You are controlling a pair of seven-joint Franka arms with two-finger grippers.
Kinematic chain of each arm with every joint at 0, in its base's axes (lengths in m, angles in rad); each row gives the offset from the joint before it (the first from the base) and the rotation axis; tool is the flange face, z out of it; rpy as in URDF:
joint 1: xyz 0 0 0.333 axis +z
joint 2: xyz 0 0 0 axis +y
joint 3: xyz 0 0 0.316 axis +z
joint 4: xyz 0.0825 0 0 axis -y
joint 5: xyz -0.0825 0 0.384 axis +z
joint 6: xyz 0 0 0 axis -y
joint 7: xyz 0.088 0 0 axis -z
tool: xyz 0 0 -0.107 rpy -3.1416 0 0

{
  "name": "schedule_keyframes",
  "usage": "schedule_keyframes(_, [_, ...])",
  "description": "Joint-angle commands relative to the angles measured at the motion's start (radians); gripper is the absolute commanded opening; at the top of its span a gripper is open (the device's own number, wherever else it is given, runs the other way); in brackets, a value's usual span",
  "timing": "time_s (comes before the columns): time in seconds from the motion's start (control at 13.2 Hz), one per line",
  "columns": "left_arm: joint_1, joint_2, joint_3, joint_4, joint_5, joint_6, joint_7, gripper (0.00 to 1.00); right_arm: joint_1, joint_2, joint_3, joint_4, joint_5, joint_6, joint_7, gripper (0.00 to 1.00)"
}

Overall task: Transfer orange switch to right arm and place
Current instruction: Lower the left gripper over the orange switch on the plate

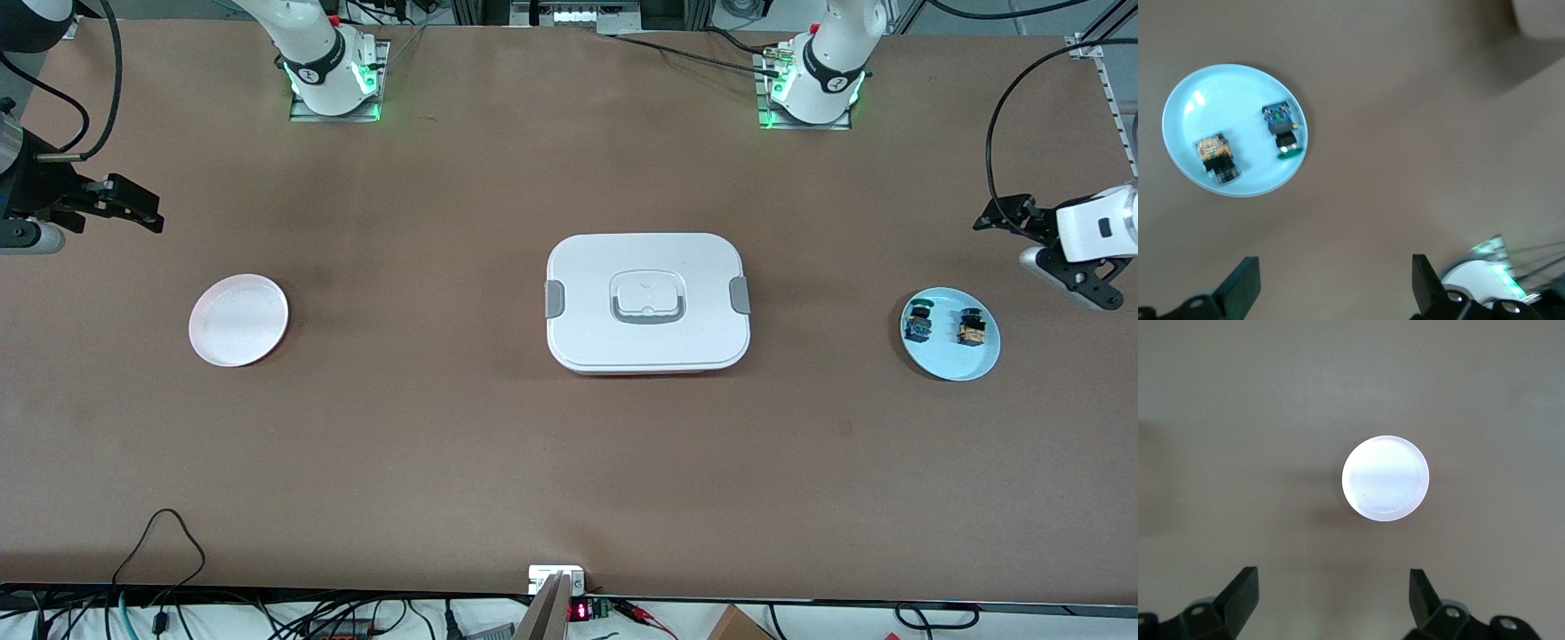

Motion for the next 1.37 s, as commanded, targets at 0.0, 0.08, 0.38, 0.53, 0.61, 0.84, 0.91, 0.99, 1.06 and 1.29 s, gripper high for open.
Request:
schedule_keyframes(0.0, [0.044,-0.002,-0.003,-0.129,0.016,0.159,0.209,1.0,-0.004,-0.003,0.002,0.018,0.007,-0.015,-0.008,1.0])
schedule_keyframes(0.08, [0.059,0.019,-0.003,-0.139,0.036,0.203,0.295,1.0,-0.003,-0.003,0.0,0.02,0.007,-0.015,-0.008,1.0])
schedule_keyframes(0.38, [0.107,0.16,-0.003,-0.138,0.079,0.399,0.589,1.0,-0.006,-0.003,-0.004,0.024,0.005,-0.015,-0.012,1.0])
schedule_keyframes(0.53, [0.139,0.224,-0.005,-0.135,0.08,0.493,0.754,1.0,-0.009,-0.001,-0.004,0.032,0.007,-0.015,-0.012,1.0])
schedule_keyframes(0.61, [0.153,0.248,-0.01,-0.132,0.082,0.533,0.823,1.0,-0.009,0.0,-0.004,0.032,0.007,-0.015,-0.012,1.0])
schedule_keyframes(0.84, [0.155,0.301,-0.014,-0.115,0.082,0.624,0.98,1.0,-0.009,0.005,-0.003,0.032,0.007,-0.014,-0.011,1.0])
schedule_keyframes(0.91, [0.148,0.315,-0.016,-0.104,0.082,0.632,1.027,1.0,-0.009,0.005,-0.004,0.032,0.007,-0.014,-0.011,1.0])
schedule_keyframes(0.99, [0.145,0.326,-0.019,-0.095,0.081,0.636,1.073,1.0,-0.009,0.005,-0.003,0.032,0.007,-0.014,-0.011,1.0])
schedule_keyframes(1.06, [0.142,0.338,-0.02,-0.084,0.08,0.636,1.104,1.0,-0.009,0.005,-0.003,0.032,0.007,-0.014,-0.011,1.0])
schedule_keyframes(1.29, [0.145,0.367,-0.042,-0.075,0.079,0.665,1.173,1.0,-0.01,0.007,-0.004,0.032,0.005,-0.014,-0.008,1.0])
